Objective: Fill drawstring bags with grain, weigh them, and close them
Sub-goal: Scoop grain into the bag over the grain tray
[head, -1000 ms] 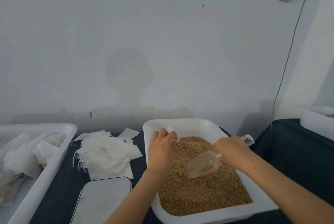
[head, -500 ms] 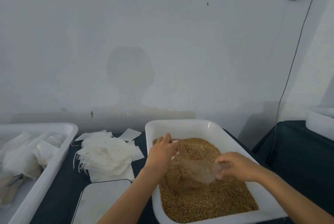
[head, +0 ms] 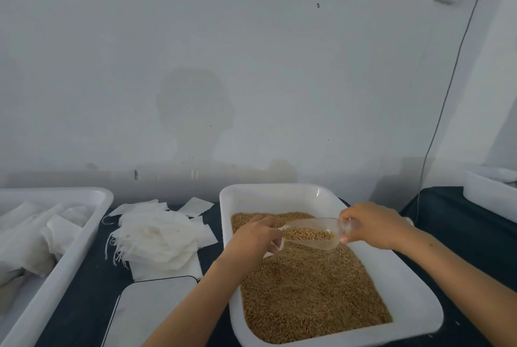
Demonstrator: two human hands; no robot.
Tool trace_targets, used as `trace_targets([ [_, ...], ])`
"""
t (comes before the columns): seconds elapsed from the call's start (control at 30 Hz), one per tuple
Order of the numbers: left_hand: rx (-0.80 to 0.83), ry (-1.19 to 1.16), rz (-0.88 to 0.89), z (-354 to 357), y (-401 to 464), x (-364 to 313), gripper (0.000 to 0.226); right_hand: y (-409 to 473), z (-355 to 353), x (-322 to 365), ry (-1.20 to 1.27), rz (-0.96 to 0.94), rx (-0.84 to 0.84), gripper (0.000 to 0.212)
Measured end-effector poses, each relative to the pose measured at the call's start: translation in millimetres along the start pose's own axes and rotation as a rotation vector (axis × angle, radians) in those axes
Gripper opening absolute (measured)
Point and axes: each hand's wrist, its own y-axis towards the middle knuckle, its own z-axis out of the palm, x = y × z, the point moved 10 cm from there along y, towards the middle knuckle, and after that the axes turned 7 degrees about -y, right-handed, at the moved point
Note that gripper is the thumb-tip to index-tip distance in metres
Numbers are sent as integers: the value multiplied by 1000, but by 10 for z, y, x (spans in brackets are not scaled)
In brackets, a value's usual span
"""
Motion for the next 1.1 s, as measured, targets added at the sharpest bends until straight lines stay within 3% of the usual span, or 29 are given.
trace_targets([
  [0.2,-39,-17,11,-34,-1,-17,9,8,-165,179,-135,-14,34,24],
  [0.43,-36,-20,24,-29,9,-27,12,85,-367,391,-327,-17,74,13],
  [0.57,-67,-47,23,-64,-7,-30,9,136,-484,498,-452,-36,-22,24],
  [0.8,-115,-84,-20,-97,-31,48,5,89,-634,714,-655,-81,-221,16],
  [0.97,-157,-139,-109,-147,-33,149,13,20,-638,533,-543,-12,-199,5],
  [1.1,-293,-510,-337,-282,-116,419,19,-43,-363,179,-334,114,-5,15],
])
